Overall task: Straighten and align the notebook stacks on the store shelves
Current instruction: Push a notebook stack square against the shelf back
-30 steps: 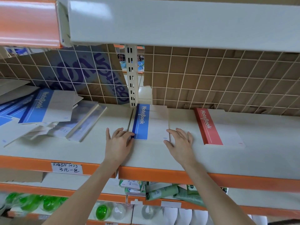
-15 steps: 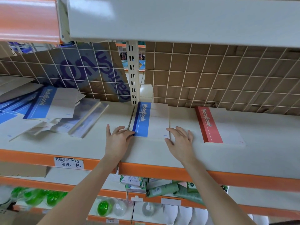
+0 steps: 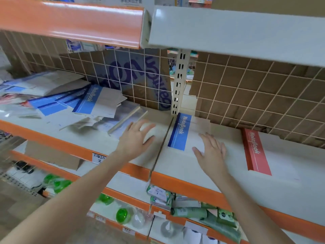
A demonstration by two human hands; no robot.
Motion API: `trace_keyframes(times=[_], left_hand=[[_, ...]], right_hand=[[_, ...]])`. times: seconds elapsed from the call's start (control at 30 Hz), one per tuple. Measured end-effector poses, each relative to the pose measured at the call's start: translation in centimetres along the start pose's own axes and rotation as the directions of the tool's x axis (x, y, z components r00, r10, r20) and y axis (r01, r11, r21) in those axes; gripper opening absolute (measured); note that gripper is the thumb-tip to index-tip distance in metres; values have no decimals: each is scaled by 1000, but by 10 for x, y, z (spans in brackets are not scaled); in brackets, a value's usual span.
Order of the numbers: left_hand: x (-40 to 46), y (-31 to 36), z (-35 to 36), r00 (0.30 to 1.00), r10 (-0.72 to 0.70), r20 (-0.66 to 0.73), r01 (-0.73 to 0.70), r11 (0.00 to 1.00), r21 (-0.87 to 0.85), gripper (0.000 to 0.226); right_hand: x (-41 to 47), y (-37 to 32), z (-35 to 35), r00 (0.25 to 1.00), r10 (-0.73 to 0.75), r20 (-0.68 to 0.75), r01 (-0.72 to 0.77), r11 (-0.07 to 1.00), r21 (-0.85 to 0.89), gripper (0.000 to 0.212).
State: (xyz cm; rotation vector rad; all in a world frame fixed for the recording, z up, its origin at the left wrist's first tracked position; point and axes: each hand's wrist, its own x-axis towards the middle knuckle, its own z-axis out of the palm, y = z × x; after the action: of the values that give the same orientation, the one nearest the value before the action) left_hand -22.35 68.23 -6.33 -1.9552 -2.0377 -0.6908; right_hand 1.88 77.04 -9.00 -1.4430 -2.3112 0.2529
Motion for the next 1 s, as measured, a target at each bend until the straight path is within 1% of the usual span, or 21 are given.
trace_keyframes(times=[0.03, 0.07, 0.17, 0.27, 0.37, 0.4, 0.5, 0.6, 0.73, 0.8, 0.87, 0.93, 1.0], left_hand=[[1, -18, -12, 1000, -14, -16, 15, 999, 32, 40], [2, -37, -24, 999, -44, 1, 44, 996, 77, 44], [3, -101, -52, 973, -184, 142, 149, 962, 228, 65], [3, -157, -69, 924, -278, 264, 201, 937, 285, 82], [8, -199, -78, 894, -292, 339, 198, 937, 287, 91], [11, -210, -79, 887, -287, 361, 184, 938, 293, 93], [18, -232, -79, 858, -266, 439, 142, 945, 295, 97], [19, -245, -76, 831, -239, 502, 106, 954, 279, 91], [11, -246, -71, 839, -197, 507, 75, 965, 251, 77], [8, -242, -71, 844, -160, 512, 25, 965, 261, 71], [4, -240, -72, 856, -126, 502, -15, 964, 267, 66], [0, -237, -73, 875, -104, 472, -45, 955, 294, 59], [-6, -230, -71, 891, -69, 448, -105, 930, 351, 54]], right_hand=[[4, -15, 1, 1000, -29, 11, 29, 1000, 8, 53], [7, -31, 3, 997, -64, 32, 63, 998, 14, 54], [21, -85, 17, 980, -174, 96, 172, 985, 30, 58], [37, -142, 38, 961, -239, 140, 231, 970, 69, 63], [53, -201, 60, 943, -289, 165, 264, 951, 157, 72], [60, -221, 68, 936, -306, 175, 281, 947, 154, 74], [81, -266, 89, 925, -324, 197, 324, 945, 34, 77], [95, -290, 106, 953, -257, 161, 278, 953, -123, 75], [102, -300, 119, 969, -173, 175, 211, 950, -231, 74], [102, -300, 124, 963, -172, 208, 213, 959, -189, 74], [98, -298, 127, 956, -190, 225, 216, 972, -96, 74], [91, -294, 130, 959, -194, 206, 208, 977, -49, 75], [83, -288, 131, 967, -194, 168, 203, 978, -41, 74]])
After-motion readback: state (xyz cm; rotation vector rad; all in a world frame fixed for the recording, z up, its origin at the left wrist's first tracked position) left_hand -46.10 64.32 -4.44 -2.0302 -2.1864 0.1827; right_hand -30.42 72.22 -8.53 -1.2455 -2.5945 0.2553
